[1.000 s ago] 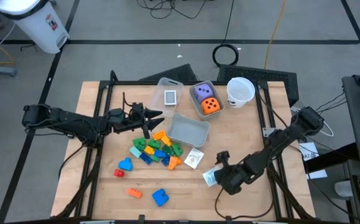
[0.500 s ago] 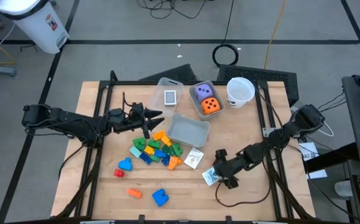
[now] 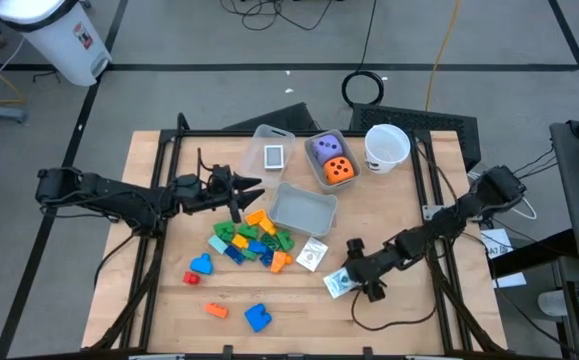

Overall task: Pick & Place Toys
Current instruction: Put the blue playing card box into the transparent bin

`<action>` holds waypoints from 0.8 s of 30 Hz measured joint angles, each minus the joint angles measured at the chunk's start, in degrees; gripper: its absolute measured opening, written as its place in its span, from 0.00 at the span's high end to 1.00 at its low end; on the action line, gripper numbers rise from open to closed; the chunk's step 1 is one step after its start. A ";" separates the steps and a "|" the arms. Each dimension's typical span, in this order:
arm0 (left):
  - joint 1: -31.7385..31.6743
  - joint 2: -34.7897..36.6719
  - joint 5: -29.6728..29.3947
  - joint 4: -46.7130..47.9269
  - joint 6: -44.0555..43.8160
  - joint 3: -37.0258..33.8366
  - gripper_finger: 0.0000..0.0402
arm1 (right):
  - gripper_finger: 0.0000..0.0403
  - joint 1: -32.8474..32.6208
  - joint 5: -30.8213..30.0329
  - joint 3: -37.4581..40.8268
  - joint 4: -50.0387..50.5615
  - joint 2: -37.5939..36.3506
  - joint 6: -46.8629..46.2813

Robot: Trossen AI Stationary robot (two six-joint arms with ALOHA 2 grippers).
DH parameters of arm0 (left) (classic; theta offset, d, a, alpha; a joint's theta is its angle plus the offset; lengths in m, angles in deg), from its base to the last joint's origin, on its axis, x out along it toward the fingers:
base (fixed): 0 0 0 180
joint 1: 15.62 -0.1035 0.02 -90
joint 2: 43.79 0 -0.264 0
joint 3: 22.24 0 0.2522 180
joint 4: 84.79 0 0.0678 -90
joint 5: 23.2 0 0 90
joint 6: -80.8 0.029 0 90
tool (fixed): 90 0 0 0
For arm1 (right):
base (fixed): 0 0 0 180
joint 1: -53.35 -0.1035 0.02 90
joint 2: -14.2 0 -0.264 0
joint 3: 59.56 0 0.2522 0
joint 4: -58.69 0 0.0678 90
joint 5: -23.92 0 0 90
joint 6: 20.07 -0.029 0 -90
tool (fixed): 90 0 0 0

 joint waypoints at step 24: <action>11.33 -21.08 4.48 1.49 3.51 21.51 0.50 | 0.29 0.20 -56.39 -0.22 -18.92 -11.99 39.79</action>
